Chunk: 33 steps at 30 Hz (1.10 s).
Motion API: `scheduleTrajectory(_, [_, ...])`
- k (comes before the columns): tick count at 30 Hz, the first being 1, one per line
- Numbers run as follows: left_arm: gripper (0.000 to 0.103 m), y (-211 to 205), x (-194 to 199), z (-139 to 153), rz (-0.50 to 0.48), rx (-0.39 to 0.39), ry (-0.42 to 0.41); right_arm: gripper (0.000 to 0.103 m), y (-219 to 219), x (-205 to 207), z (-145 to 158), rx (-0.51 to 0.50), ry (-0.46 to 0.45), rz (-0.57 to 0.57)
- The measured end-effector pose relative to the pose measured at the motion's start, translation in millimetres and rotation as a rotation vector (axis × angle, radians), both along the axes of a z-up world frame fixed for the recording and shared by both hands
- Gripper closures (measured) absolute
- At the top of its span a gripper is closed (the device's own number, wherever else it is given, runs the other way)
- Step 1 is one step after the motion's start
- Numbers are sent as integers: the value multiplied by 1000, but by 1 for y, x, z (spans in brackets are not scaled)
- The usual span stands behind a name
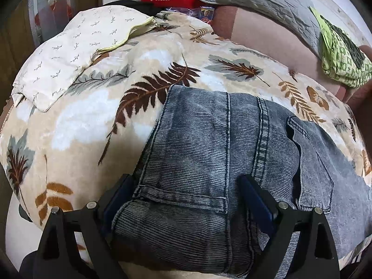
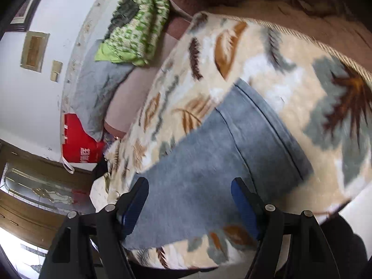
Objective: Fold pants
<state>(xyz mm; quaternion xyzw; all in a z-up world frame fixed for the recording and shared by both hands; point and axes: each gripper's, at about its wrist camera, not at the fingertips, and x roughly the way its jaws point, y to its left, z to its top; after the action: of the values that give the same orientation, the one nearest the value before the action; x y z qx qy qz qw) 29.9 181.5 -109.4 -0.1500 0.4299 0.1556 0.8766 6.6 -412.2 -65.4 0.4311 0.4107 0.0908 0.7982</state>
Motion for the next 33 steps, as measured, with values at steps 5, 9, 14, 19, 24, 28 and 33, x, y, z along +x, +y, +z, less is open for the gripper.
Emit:
scheduleTrajectory(5, [9,1,-1,0,1,-1,-3,27,-5,-6,-13,38,17,-26])
scheduleTrajectory(9, [9,-2,-3,-1,2,13,-8,27,-3,-6,-13,82,-23,-3])
scheduleTrajectory(14, [9,-4,-2,-2,9,21,-7,26,-8,6,-41,49,42,-8])
scheduleTrajectory(19, [9,-2,-2,-1,9,9,-10,26,-10,5,-38,74,26,-14])
scheduleTrajectory(24, [9,0,-2,0,10,-7,-11,23,-7,12,-32,-13,25,-29])
scheduleTrajectory(28, [9,6,-5,2,10,-44,-26,23,-12,14,-34,15,57,-69])
scheduleTrajectory(33, [9,9,-6,3,16,-70,-36,23,-5,-19,2,-31,-46,-90])
